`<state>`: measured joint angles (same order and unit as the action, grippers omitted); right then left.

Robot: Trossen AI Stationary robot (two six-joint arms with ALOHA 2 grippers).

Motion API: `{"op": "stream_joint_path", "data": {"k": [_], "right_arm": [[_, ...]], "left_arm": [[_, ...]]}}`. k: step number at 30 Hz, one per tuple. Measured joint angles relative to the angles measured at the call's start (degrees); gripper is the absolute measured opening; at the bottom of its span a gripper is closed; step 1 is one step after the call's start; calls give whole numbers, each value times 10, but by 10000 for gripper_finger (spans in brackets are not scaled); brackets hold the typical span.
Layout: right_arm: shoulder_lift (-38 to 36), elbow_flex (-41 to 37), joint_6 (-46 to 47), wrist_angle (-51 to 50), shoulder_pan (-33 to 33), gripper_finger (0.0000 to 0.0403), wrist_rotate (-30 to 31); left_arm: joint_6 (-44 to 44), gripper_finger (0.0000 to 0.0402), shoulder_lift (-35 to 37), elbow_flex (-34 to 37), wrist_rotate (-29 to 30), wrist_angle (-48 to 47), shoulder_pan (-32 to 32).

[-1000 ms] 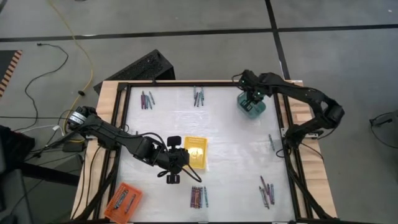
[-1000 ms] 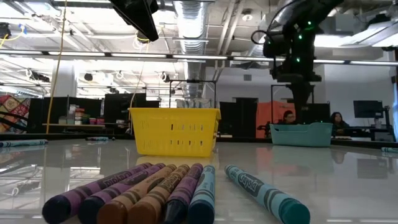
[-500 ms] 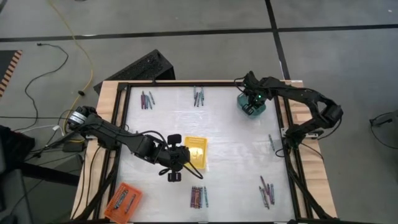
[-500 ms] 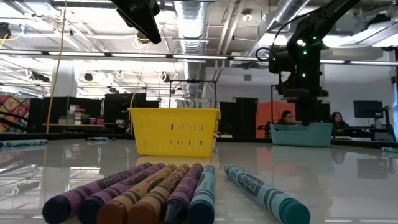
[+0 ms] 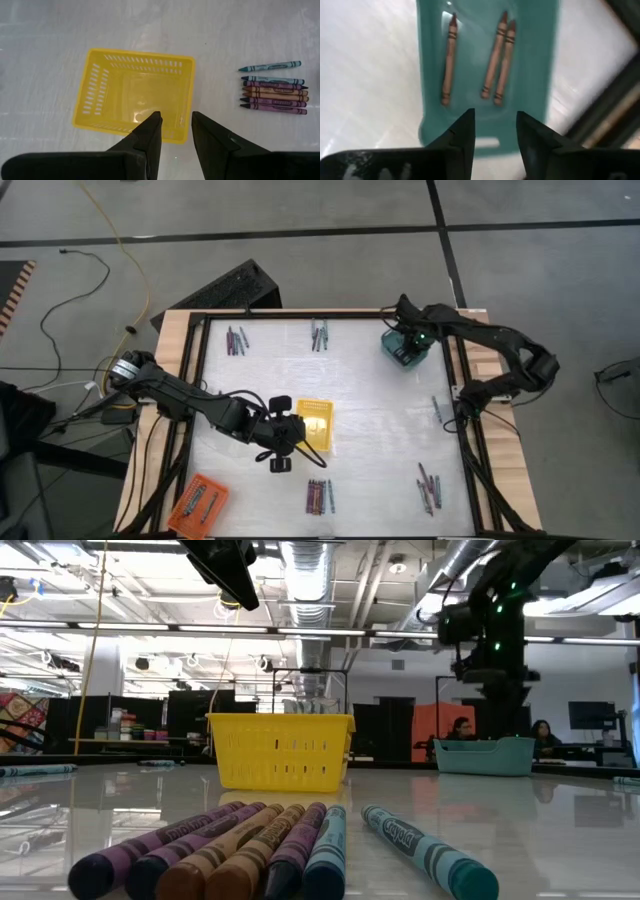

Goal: Sort crayons
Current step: Put the brown crayon into the green bin

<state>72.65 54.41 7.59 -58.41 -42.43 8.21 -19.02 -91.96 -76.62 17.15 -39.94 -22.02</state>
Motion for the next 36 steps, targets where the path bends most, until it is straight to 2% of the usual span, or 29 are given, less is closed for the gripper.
{"op": "stream_joint_path", "data": {"k": [8,12,16,28,36], "right_arm": [[-122,36,88,-76,93,131,10],[-169,34,169,-111,189,129,8],[-185,34,281,-119,321,129,8],[-87,34,631,-107,753,116,67],[27,34,880,-52,958,108,67]], "left_arm": [[1,98,0,0,0,0,0],[-1,98,0,0,0,0,0],[-2,98,0,0,0,0,0],[-21,98,0,0,-2,-7,-8],[-34,98,0,0,-2,-17,-11]]}}
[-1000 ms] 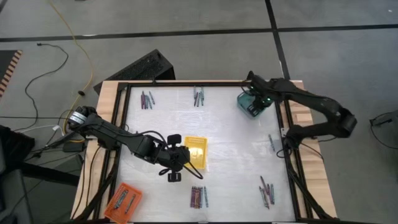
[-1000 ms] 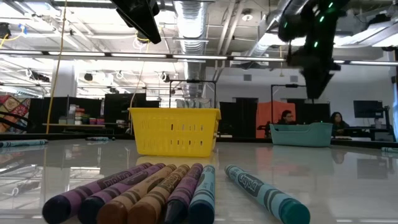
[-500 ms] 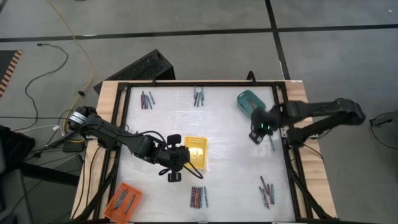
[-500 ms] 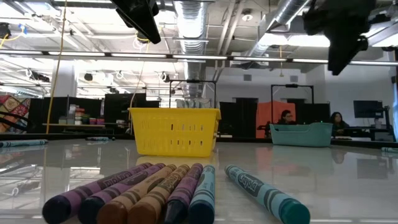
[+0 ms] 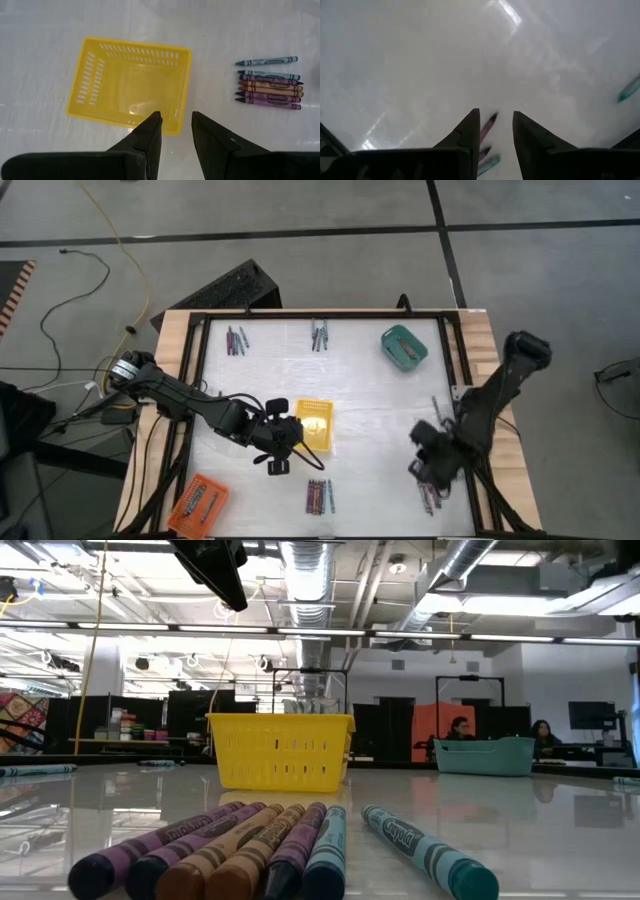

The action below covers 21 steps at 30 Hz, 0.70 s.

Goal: Sort crayons
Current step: Put the brown crayon into the green bin

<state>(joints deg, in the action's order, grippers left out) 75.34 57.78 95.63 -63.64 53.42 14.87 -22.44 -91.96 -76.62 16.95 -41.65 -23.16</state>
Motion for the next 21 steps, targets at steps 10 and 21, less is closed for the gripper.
{"op": "stream_joint_path", "data": {"k": [10,21], "right_arm": [[131,22,203,89,125,108,-40],[246,122,227,39,128,107,-45]], "left_arm": [[-5,98,0,0,0,0,0],[-7,98,0,0,1,0,0]]}}
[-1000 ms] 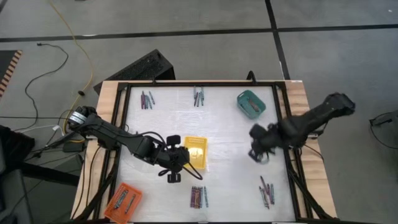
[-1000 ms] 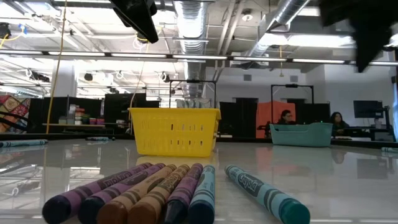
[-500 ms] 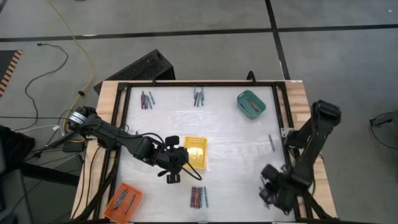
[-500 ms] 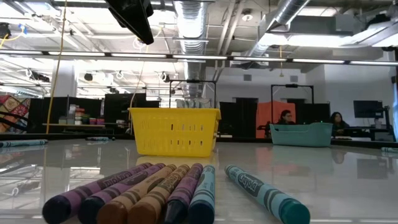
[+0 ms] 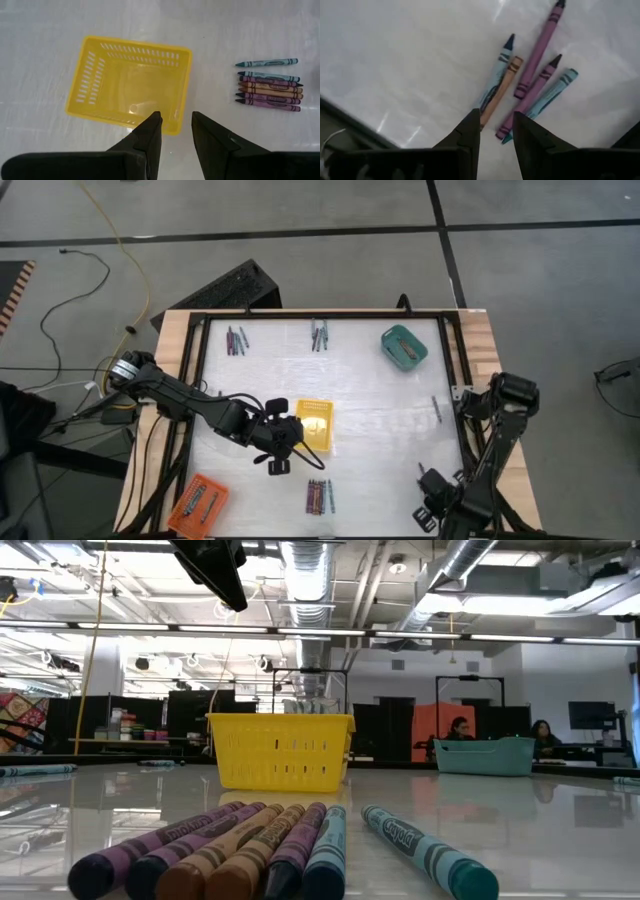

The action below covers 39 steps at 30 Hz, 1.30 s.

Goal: Sort crayons
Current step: Put the brown crayon into the green bin

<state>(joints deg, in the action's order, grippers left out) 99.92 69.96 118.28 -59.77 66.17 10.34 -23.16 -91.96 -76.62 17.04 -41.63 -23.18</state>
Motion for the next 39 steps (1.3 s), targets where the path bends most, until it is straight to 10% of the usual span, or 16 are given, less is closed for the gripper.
{"op": "stream_joint_path", "data": {"k": [39], "right_arm": [[36,-2,-17,17,-33,107,-32]], "left_arm": [[11,98,0,0,6,2,-7]]}}
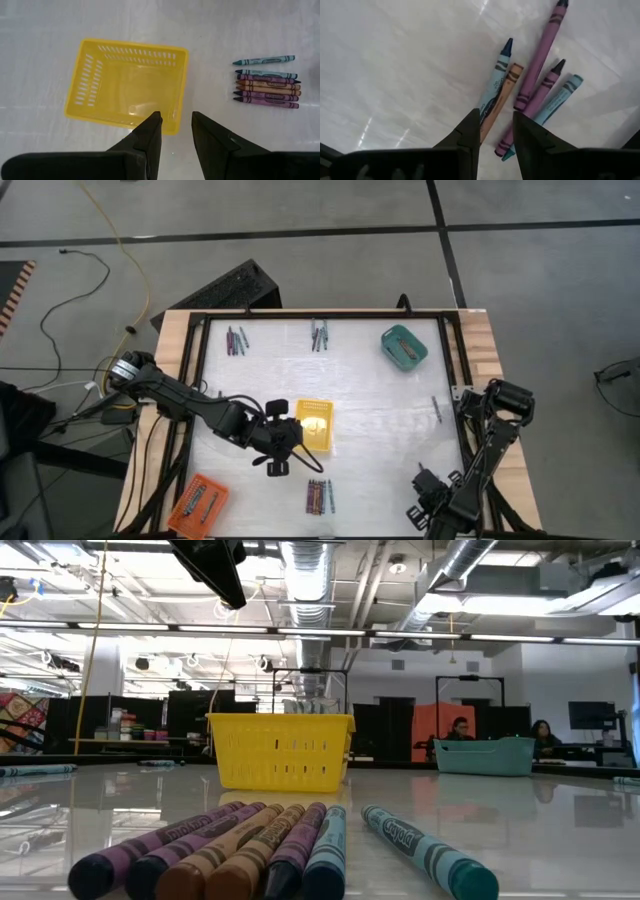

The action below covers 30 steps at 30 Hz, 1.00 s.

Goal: Sort crayons
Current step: Put the brown crayon into the green bin

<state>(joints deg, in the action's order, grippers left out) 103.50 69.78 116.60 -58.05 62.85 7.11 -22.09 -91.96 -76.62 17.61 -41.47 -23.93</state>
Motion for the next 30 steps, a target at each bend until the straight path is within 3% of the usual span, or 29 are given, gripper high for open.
{"op": "stream_joint_path", "data": {"k": [17,30], "right_arm": [[0,-6,0,1,1,106,0],[0,-6,0,2,4,66,3]], "left_arm": [[-1,98,0,0,8,0,-5],[-1,98,0,0,8,0,-7]]}}
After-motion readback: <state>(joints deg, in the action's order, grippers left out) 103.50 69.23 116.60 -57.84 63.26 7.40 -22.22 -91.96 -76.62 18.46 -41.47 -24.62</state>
